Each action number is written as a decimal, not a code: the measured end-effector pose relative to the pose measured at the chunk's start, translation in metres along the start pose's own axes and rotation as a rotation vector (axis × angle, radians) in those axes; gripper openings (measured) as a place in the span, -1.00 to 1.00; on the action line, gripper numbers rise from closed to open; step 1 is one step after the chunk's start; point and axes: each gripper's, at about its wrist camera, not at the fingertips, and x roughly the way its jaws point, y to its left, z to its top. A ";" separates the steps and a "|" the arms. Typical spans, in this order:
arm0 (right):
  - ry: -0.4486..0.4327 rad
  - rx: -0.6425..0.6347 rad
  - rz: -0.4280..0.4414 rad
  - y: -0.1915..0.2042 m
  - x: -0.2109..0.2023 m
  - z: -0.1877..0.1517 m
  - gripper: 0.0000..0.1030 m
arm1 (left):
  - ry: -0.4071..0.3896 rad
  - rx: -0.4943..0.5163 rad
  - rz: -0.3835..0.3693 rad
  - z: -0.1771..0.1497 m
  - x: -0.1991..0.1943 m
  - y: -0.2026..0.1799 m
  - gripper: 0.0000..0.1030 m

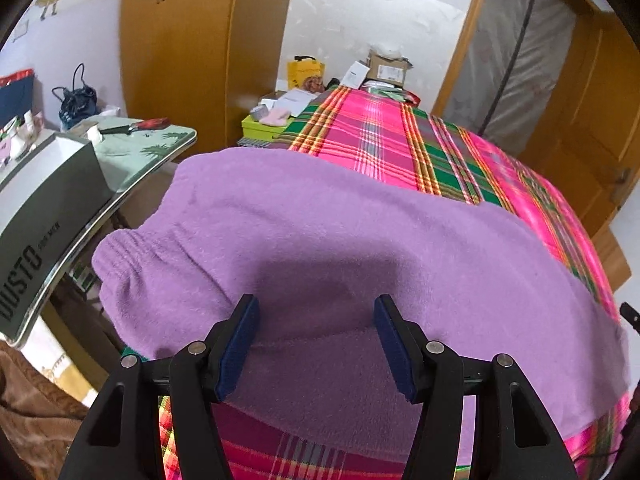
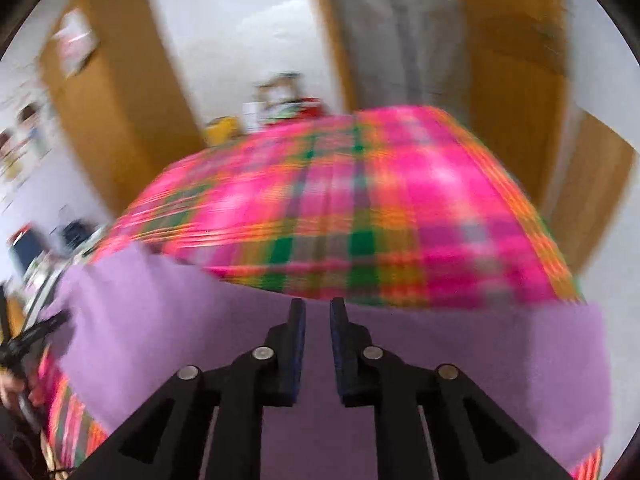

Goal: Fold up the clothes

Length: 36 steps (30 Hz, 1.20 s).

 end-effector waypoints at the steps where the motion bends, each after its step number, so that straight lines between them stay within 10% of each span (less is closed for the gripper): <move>1: 0.003 -0.041 0.039 0.015 0.004 0.005 -0.70 | -0.012 -0.006 0.006 0.002 -0.001 0.000 0.20; 9: 0.006 -0.305 0.298 0.134 0.051 0.030 -0.70 | -0.002 -0.050 0.030 0.008 0.010 0.010 0.22; 18: 0.094 -0.569 0.397 0.250 0.131 0.060 -0.71 | 0.010 -0.012 0.029 0.009 0.016 0.004 0.46; 30: 0.334 -0.697 0.443 0.288 0.211 0.049 -0.51 | -0.007 -0.066 -0.040 0.008 0.013 0.013 0.46; 32: 0.336 -0.685 0.451 0.287 0.211 0.051 -0.94 | -0.008 -0.070 -0.044 0.008 0.012 0.013 0.46; 36: 0.293 -0.683 0.417 0.288 0.208 0.056 -0.97 | -0.009 -0.076 -0.052 0.008 0.012 0.016 0.46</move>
